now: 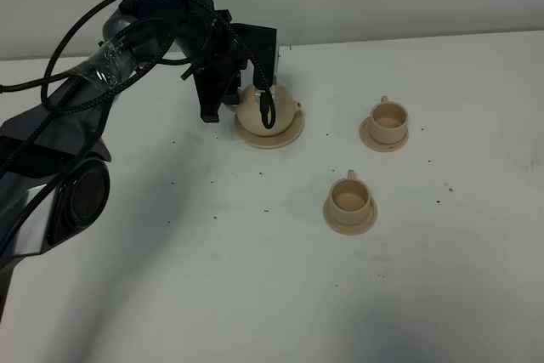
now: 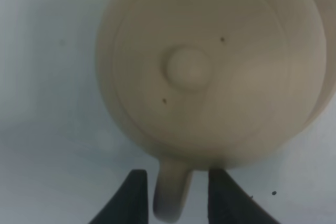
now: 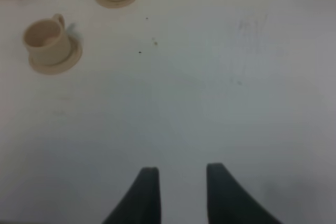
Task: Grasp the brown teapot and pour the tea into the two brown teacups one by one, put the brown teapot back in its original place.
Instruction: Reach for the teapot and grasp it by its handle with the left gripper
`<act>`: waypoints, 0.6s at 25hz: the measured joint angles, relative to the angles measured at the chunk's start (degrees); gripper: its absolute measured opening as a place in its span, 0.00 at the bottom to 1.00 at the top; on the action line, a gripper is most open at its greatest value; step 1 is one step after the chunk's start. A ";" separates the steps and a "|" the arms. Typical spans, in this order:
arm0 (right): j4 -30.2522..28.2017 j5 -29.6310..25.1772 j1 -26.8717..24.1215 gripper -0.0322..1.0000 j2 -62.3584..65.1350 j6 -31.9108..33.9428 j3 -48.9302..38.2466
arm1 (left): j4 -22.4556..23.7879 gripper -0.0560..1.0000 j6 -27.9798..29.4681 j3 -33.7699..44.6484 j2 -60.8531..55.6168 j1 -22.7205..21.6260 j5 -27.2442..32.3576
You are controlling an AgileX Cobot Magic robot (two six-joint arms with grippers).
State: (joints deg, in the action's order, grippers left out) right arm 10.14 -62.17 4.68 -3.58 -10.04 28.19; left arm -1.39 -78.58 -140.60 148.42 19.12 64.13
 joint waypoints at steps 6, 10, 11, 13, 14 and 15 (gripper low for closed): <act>0.00 0.00 0.00 0.26 0.00 0.00 0.00 | -0.15 0.34 0.04 0.00 0.00 0.00 0.00; 0.00 0.00 0.00 0.26 0.00 0.00 0.00 | -0.38 0.34 0.04 0.00 0.00 0.00 0.55; 0.00 0.00 0.00 0.26 0.00 0.00 0.00 | -0.36 0.34 0.04 0.00 0.00 0.00 0.81; 0.00 0.00 0.00 0.26 0.00 0.00 0.00 | -0.51 0.34 0.04 -0.05 0.00 0.00 1.42; 0.00 0.00 0.00 0.26 0.00 0.00 0.00 | -0.51 0.34 0.18 -0.05 0.00 0.05 1.61; 0.00 0.00 0.00 0.26 0.00 0.00 0.00 | -0.51 0.34 0.23 -0.05 0.00 0.11 1.73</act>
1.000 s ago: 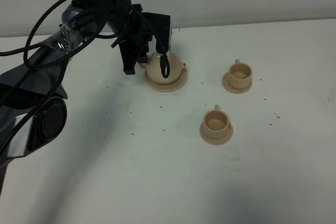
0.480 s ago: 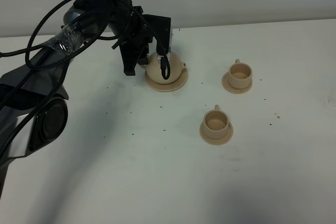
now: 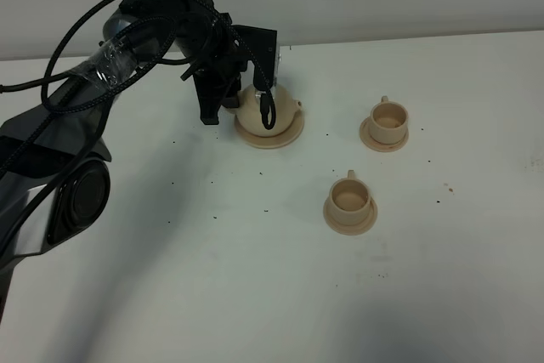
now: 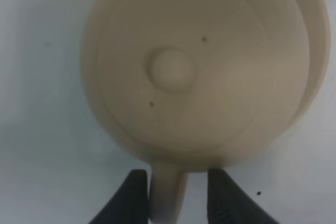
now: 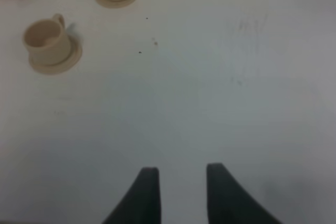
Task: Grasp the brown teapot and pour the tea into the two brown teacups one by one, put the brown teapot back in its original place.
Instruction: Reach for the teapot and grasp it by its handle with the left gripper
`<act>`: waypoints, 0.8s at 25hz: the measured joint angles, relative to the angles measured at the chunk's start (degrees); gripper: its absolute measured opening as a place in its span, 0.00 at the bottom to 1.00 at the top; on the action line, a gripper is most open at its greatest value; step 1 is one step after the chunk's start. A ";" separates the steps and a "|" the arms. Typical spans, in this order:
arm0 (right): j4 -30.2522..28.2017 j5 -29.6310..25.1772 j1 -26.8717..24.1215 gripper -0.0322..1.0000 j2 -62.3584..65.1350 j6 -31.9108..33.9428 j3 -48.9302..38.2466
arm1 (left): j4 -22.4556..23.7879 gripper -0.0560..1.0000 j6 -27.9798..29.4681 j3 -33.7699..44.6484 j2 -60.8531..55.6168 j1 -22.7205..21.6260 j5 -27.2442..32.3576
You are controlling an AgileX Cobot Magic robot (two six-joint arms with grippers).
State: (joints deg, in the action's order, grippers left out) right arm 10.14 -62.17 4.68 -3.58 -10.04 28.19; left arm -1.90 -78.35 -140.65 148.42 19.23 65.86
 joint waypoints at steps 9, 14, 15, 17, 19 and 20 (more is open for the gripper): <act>0.00 0.00 0.00 0.26 0.00 0.00 0.00 | 0.00 0.34 0.37 0.00 -0.11 0.17 0.43; 0.00 0.00 0.00 0.26 0.00 0.00 0.00 | 0.00 0.34 0.50 0.00 -0.11 0.17 0.49; 0.00 0.00 0.00 0.26 0.00 0.00 0.00 | 0.00 0.34 0.56 0.00 -0.11 0.17 0.49; 0.00 0.00 0.00 0.26 0.00 0.00 0.00 | 0.05 0.34 0.62 0.00 -0.11 0.17 0.49; 0.00 0.00 0.00 0.26 0.00 0.00 0.00 | 0.17 0.34 0.62 0.00 -0.11 0.17 0.49; 0.00 0.00 0.00 0.26 0.00 0.00 0.00 | 0.23 0.34 0.73 0.00 -0.11 0.17 0.49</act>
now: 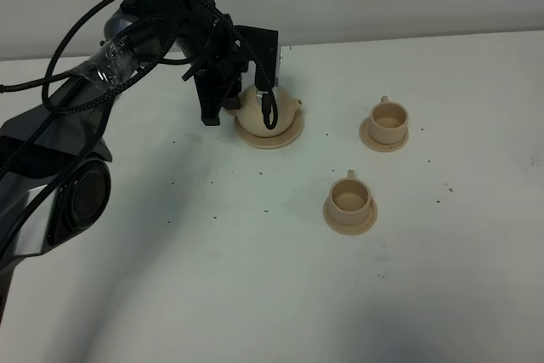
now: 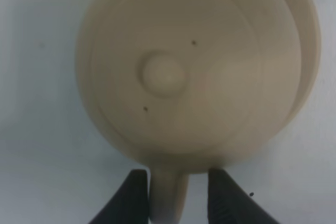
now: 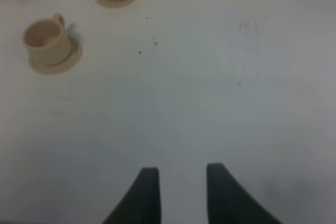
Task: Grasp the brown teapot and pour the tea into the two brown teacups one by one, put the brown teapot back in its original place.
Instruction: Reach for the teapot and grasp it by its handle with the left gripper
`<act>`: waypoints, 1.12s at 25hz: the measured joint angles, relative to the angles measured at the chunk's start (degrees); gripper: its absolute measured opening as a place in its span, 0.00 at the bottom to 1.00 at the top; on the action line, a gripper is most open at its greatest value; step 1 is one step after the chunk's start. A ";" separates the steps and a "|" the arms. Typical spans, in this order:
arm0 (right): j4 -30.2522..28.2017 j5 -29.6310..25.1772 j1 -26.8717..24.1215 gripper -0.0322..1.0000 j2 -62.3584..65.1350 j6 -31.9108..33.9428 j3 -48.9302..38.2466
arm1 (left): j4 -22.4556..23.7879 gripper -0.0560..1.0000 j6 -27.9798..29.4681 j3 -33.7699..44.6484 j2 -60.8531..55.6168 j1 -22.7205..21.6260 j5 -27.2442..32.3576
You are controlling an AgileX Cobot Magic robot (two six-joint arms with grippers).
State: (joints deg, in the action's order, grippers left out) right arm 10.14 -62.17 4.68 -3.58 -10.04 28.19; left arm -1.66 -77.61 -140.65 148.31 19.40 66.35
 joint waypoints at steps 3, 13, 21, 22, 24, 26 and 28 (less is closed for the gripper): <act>0.00 0.00 0.00 0.26 0.00 0.00 0.00 | 0.00 0.34 0.11 0.00 0.00 0.00 0.04; 0.00 0.00 0.00 0.26 0.00 0.00 0.00 | 0.40 0.34 0.11 0.00 0.00 0.09 0.04; 0.00 0.00 0.00 0.26 0.00 0.00 0.00 | 2.10 0.34 0.42 0.00 0.00 0.83 0.73; 0.00 0.00 0.00 0.26 0.00 0.00 0.00 | 2.10 0.34 0.50 0.00 0.00 0.83 0.86; 0.00 0.00 0.00 0.26 0.00 0.00 0.00 | 2.36 0.34 0.71 0.00 0.00 0.83 0.97; 0.00 0.00 0.00 0.26 0.00 0.00 0.00 | 2.80 0.34 1.25 -0.25 0.00 0.95 1.61; 0.00 0.00 0.00 0.26 0.00 0.00 0.00 | 3.35 0.34 1.74 -0.65 0.00 1.14 1.98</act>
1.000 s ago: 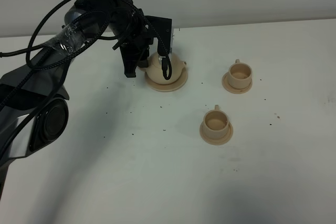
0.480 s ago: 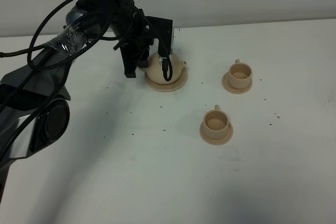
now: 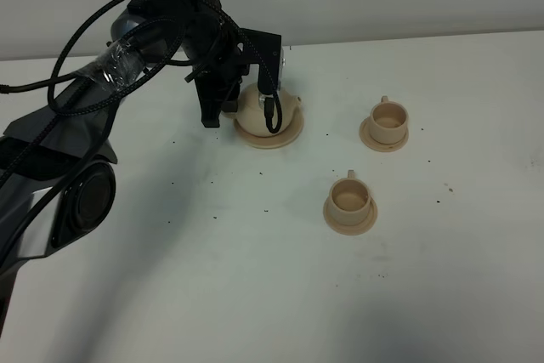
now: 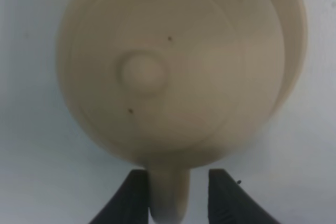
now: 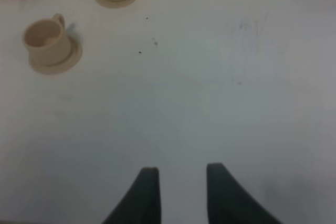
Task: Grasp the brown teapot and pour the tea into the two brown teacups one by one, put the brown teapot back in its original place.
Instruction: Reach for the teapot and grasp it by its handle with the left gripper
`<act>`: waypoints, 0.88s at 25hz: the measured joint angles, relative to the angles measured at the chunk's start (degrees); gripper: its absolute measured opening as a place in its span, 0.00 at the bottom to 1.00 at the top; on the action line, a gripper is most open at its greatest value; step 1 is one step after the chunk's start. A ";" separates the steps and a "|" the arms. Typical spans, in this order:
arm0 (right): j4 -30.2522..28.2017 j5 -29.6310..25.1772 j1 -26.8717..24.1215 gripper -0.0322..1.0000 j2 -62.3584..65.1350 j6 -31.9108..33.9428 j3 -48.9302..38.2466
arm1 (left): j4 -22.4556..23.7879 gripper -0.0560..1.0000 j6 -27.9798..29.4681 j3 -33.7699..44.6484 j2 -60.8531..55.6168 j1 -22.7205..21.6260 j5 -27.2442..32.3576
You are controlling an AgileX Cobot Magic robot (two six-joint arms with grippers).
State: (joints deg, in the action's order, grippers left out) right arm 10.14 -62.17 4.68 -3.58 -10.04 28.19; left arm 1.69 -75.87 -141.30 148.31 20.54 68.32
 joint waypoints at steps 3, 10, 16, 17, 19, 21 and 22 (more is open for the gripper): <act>0.00 0.00 0.00 0.26 0.00 0.00 0.00 | 0.97 0.34 0.49 -1.24 0.00 0.00 0.04; 0.00 0.00 0.00 0.26 0.00 0.00 0.00 | 2.28 0.34 1.18 -2.49 0.00 0.00 0.04; 0.00 0.00 0.00 0.26 0.00 0.00 0.00 | 2.61 0.34 5.61 -2.49 0.00 0.18 0.04; 0.00 0.00 0.00 0.26 0.00 0.00 0.00 | 2.61 0.34 6.63 -2.49 0.00 0.31 0.04; 0.00 0.00 0.00 0.26 0.00 0.00 0.00 | 2.67 0.34 8.46 -2.49 0.00 0.61 0.04; 0.00 0.00 0.00 0.26 0.00 0.00 0.00 | 2.61 0.34 9.55 -2.49 0.00 0.98 0.04; 0.00 0.00 0.00 0.26 0.00 0.00 0.00 | 2.56 0.34 9.79 -2.49 0.00 1.11 0.04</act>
State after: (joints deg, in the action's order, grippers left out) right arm 10.14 -62.17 4.68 -3.58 -10.04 28.19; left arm 4.24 -66.09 -143.79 148.31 21.65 68.37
